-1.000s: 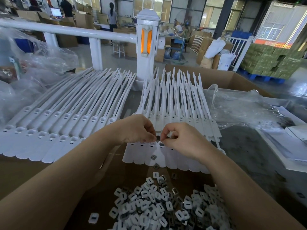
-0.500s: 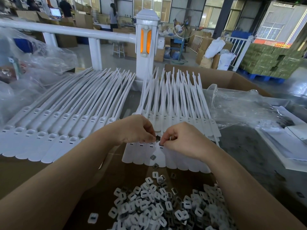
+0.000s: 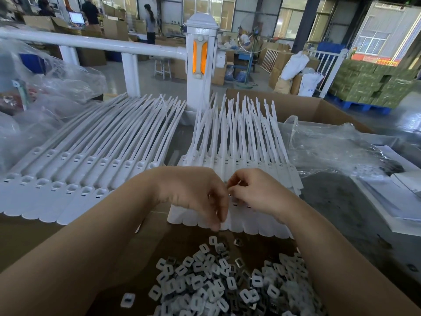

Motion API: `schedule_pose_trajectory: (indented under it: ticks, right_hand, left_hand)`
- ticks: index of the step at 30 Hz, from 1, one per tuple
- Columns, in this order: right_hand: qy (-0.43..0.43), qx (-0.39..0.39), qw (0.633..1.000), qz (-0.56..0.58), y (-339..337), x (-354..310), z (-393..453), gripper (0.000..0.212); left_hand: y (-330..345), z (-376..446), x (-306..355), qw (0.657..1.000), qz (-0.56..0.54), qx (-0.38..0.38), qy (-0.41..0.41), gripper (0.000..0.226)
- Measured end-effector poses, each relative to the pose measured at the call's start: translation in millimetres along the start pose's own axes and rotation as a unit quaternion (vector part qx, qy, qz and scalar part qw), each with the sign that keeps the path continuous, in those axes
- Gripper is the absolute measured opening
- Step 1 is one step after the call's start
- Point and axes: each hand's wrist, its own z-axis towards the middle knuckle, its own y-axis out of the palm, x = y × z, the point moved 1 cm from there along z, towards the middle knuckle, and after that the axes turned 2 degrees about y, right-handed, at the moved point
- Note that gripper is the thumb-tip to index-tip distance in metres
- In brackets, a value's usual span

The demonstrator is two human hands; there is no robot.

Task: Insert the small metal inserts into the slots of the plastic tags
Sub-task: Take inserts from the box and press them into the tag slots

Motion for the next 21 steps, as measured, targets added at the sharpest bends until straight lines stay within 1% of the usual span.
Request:
schedule_pose_trajectory:
  ticks: [2, 3, 6, 9, 13, 17, 19, 21]
  right_hand:
    - [0.003, 0.004, 1.0, 0.007, 0, 0, 1, 0.013]
    - [0.004, 0.003, 1.0, 0.011, 0, -1, 1, 0.013]
    - [0.007, -0.003, 1.0, 0.012, 0, 0, 0, 0.012]
    - [0.006, -0.005, 1.0, 0.007, 0, 0, 0, 0.013]
    - [0.012, -0.007, 1.0, 0.019, 0, 0, 1, 0.015]
    - [0.016, -0.005, 1.0, 0.026, 0, 1, 1, 0.013]
    - [0.015, -0.005, 1.0, 0.027, 0, 1, 1, 0.012]
    - [0.014, -0.003, 1.0, 0.026, 0, 1, 1, 0.012]
  left_hand:
    - [6, 1, 10, 0.998, 0.019, -0.064, 0.008, 0.015]
    - [9, 2, 12, 0.996, 0.041, -0.076, 0.006, 0.016]
    - [10, 3, 12, 0.992, 0.107, -0.062, -0.024, 0.02]
    - [10, 2, 12, 0.991, 0.111, -0.061, -0.038, 0.016]
    - [14, 5, 14, 0.986, 0.146, -0.071, -0.05, 0.01]
    - [19, 10, 12, 0.98, 0.185, -0.055, -0.051, 0.013]
    - [22, 13, 12, 0.978, 0.196, -0.055, -0.053, 0.02]
    - [24, 15, 13, 0.978, 0.193, -0.056, -0.057, 0.021]
